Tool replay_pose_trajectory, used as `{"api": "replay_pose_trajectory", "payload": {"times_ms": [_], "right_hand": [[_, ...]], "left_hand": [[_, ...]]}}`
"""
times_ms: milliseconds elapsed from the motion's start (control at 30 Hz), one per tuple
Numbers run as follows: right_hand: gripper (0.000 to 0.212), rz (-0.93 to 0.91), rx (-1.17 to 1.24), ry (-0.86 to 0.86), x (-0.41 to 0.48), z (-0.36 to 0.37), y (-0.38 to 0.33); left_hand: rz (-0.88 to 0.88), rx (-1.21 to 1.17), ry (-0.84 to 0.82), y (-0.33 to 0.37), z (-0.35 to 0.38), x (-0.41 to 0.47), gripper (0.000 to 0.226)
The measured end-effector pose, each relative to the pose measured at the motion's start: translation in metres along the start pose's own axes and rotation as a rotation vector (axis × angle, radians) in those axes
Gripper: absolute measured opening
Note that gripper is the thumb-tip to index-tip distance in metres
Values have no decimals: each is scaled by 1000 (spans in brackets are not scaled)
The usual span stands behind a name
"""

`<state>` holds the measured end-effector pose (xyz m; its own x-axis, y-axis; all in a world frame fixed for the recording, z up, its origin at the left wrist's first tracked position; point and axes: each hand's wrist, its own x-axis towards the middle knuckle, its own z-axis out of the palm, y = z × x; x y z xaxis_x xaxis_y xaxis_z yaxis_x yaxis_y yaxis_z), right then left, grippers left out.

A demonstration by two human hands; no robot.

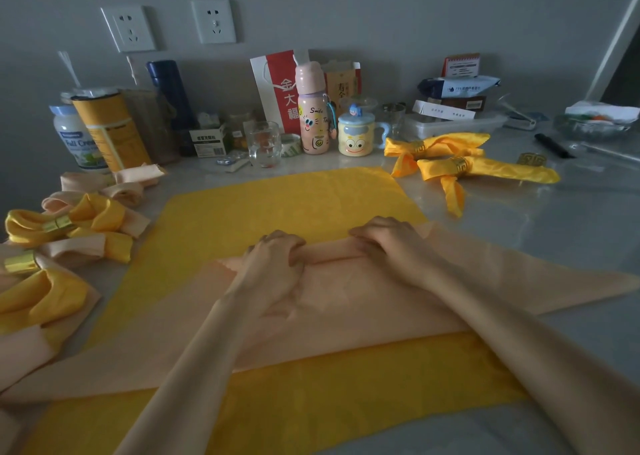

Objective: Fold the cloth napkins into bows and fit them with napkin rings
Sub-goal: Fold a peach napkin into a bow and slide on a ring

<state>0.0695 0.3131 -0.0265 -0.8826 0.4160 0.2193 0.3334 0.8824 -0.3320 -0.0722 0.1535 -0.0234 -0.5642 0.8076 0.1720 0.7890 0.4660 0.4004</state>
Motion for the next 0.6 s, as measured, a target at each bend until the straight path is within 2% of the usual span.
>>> {"api": "replay_pose_trajectory", "payload": {"times_ms": [133, 200, 367, 500, 600], "right_hand": [[38, 8, -17, 14, -4, -4, -1], [39, 4, -35, 15, -7, -4, -1], [27, 3, -59, 100, -6, -6, -8], [18, -60, -134, 137, -8, -3, -8], [19, -174, -182, 181, -10, -2, -10]], "left_hand": [[34, 66, 30, 9, 0, -1, 43], [27, 72, 38, 10, 1, -1, 39], [-14, 39, 49, 7, -2, -3, 28], [4, -9, 64, 15, -6, -9, 27], [72, 85, 101, 21, -9, -11, 24]]}}
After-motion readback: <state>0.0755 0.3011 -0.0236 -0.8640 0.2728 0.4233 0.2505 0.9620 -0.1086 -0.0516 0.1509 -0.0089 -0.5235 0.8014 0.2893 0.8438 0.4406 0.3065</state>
